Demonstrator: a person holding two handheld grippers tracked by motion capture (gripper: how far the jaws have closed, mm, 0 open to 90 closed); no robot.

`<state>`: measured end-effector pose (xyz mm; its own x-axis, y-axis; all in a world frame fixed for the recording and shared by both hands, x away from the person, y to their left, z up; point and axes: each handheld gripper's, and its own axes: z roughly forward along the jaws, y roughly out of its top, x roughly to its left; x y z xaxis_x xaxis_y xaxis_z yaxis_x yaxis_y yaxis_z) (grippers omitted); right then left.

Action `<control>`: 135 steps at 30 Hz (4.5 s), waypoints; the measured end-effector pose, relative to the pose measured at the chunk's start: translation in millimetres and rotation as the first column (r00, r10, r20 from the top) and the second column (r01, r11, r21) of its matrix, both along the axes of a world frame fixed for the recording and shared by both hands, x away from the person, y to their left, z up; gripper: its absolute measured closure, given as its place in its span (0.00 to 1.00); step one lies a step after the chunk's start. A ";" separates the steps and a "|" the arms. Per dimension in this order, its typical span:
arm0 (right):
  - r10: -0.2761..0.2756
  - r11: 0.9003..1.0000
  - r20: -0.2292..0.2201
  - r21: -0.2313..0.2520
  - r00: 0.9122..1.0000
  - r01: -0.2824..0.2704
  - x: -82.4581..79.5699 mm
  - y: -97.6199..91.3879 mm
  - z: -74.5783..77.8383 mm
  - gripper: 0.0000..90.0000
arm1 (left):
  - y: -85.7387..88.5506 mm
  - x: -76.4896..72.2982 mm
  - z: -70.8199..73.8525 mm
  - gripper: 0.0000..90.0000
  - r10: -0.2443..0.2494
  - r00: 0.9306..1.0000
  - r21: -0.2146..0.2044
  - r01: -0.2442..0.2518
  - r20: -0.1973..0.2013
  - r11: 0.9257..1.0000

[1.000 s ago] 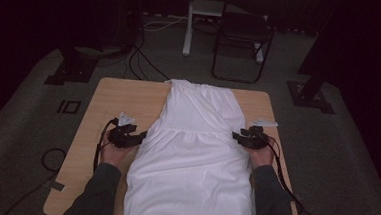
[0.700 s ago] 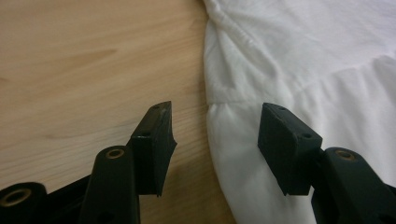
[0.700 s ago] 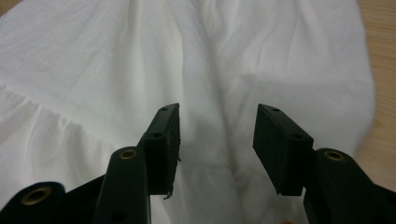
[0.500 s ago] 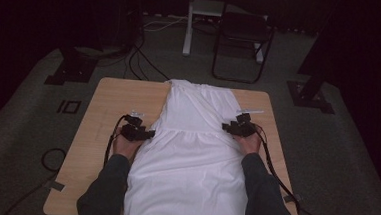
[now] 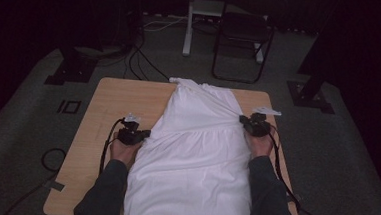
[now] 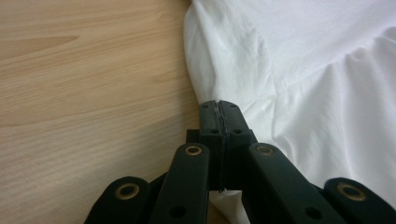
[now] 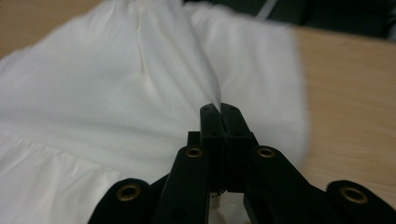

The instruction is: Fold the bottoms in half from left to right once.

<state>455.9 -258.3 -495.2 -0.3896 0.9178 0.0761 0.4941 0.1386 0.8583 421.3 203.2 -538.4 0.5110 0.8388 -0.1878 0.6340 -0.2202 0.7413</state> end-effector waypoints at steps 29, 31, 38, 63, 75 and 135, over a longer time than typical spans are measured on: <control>-0.081 0.993 -0.137 -0.095 0.987 0.068 -12.0 -0.1 -66.5 0.98 | -30.8 -16.6 -14.1 0.96 -0.012 1.000 0.078 0.012 -0.003 0.997; -0.066 0.995 -0.143 -0.090 0.987 0.053 -21.3 3.4 -66.5 0.98 | -28.0 -23.0 -14.8 0.96 -0.011 1.000 0.080 0.011 -0.001 0.997; 0.012 0.997 -0.163 -0.074 0.987 -0.024 -61.0 12.4 -67.2 0.98 | -8.8 -73.1 -18.8 0.96 0.002 1.000 0.068 -0.003 0.014 0.998; 0.183 0.979 -0.134 -0.071 0.974 -0.193 1.3 63.2 -34.0 0.57 | -25.1 -53.3 5.8 0.64 -0.062 0.996 0.106 0.056 0.056 0.993; -0.062 0.997 -0.098 -0.060 0.993 0.057 30.3 44.1 -15.7 0.99 | -33.1 -58.0 -13.3 0.61 -0.074 0.997 0.142 0.073 0.008 0.987; 0.160 0.986 -0.113 -0.024 0.981 -0.163 -73.6 27.9 -33.7 0.65 | -40.5 -98.6 -21.1 0.75 -0.083 0.995 0.122 0.076 0.051 0.990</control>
<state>382.3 -230.4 -528.9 -0.5238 0.8462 0.0980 0.5546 0.2515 0.7932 322.6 162.7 -559.5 0.5840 0.8097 -0.0577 0.5689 -0.3576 0.7405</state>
